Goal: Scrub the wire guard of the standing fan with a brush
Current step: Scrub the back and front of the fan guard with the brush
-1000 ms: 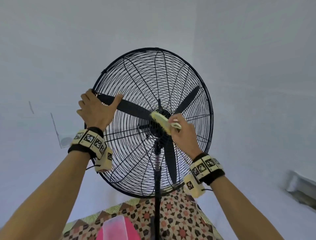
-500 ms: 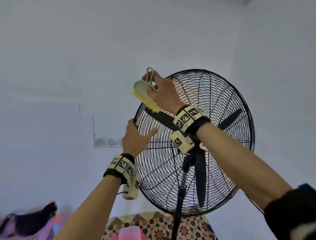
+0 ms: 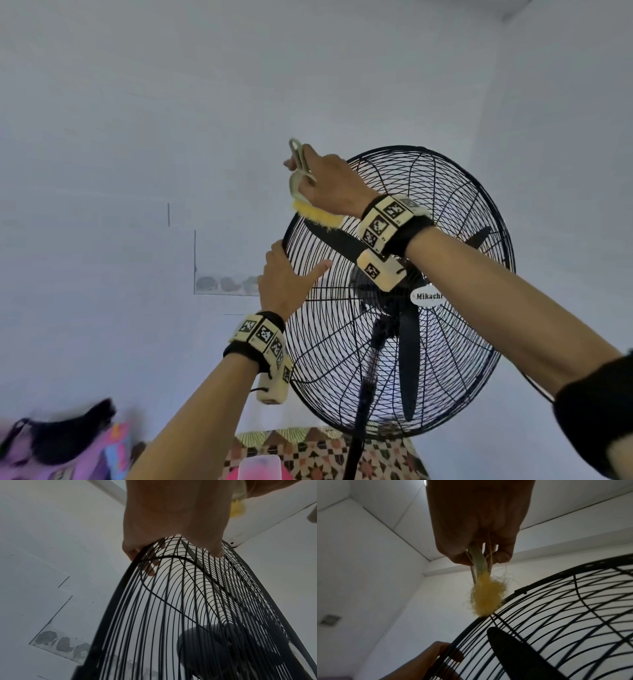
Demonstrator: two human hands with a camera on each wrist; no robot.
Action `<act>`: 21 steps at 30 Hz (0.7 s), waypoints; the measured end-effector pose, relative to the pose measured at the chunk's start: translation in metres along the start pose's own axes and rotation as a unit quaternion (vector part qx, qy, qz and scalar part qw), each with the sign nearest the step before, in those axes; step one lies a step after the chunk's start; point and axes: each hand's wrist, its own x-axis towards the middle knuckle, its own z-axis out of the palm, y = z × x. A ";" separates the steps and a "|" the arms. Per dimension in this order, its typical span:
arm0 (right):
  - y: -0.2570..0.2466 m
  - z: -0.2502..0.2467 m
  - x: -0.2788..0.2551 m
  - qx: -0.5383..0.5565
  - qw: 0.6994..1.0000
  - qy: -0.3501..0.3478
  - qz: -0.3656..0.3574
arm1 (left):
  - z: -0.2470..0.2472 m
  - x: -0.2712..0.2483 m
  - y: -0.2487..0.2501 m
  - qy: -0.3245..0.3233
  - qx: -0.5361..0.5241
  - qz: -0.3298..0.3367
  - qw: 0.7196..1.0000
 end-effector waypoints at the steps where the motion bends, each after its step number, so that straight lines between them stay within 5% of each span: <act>1: 0.003 0.001 -0.002 0.001 1.000 -0.002 -0.002 | -0.001 0.000 0.000 -0.004 -0.001 -0.002 1.000; 8: -0.008 -0.009 0.000 -0.017 1.000 0.020 -0.009 | 0.002 -0.002 -0.001 0.010 0.006 0.003 1.000; 17: -0.010 -0.020 0.005 -0.110 0.992 -0.067 -0.012 | 0.003 -0.004 0.003 0.004 0.018 0.005 1.000; 21: -0.017 -0.026 0.000 -0.002 0.999 -0.020 -0.028 | 0.001 -0.003 0.002 0.007 0.023 0.002 1.000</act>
